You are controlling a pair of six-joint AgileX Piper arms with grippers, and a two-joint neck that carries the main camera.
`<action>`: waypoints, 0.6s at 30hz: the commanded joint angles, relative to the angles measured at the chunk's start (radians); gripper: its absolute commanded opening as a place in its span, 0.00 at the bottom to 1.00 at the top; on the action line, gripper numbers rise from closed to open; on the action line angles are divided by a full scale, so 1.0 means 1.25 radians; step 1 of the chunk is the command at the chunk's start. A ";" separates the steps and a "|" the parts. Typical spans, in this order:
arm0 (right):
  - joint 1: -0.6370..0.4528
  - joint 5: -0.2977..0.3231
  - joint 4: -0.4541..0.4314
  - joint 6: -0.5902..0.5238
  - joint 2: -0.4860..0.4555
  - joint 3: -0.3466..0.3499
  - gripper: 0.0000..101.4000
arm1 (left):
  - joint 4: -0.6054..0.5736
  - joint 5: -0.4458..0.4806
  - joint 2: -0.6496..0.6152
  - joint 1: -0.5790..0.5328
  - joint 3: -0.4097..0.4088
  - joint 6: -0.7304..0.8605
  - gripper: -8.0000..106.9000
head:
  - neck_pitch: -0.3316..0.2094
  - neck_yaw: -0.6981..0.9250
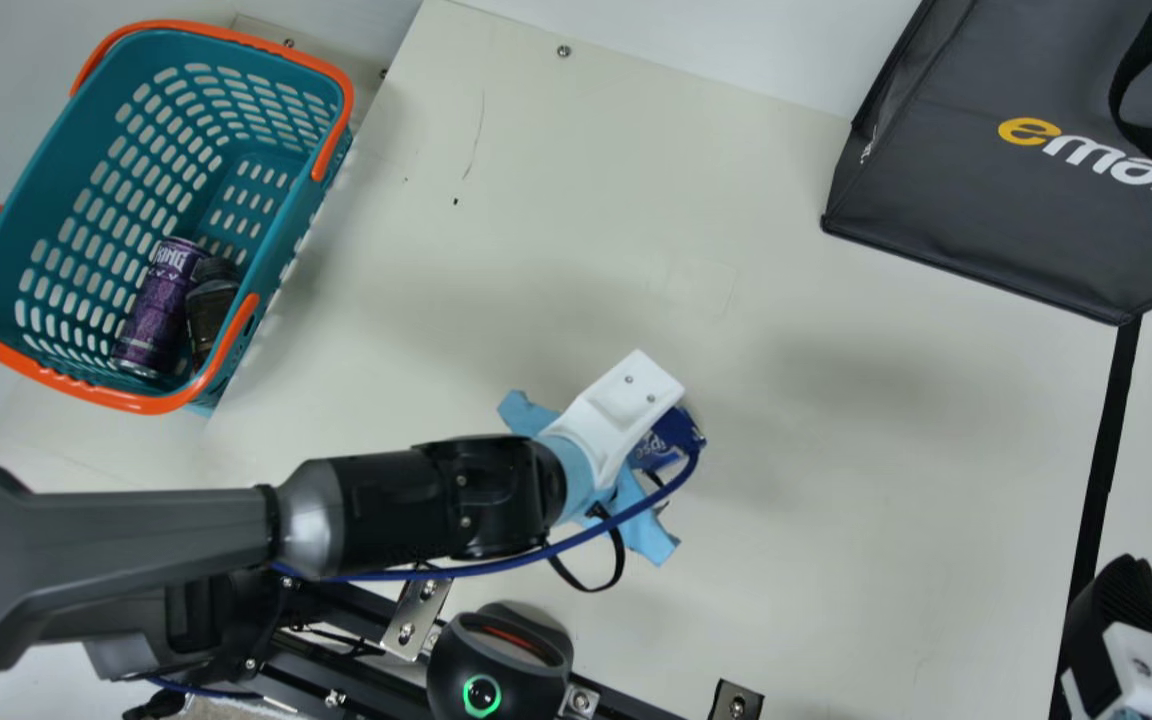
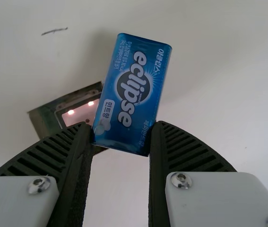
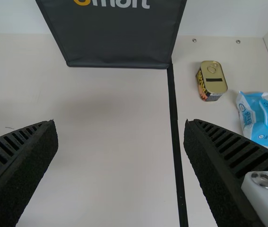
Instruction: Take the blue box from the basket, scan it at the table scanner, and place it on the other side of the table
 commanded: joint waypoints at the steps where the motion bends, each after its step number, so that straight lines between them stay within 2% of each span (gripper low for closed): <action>1: 0.000 0.000 0.000 0.000 0.000 0.000 0.94 | 0.003 -0.003 0.015 -0.005 -0.018 -0.002 0.00 | -0.022 0.002; 18: 0.000 0.000 0.000 0.000 0.000 0.000 0.94 | 0.028 -0.011 0.137 -0.049 -0.123 -0.050 0.00 | -0.022 0.002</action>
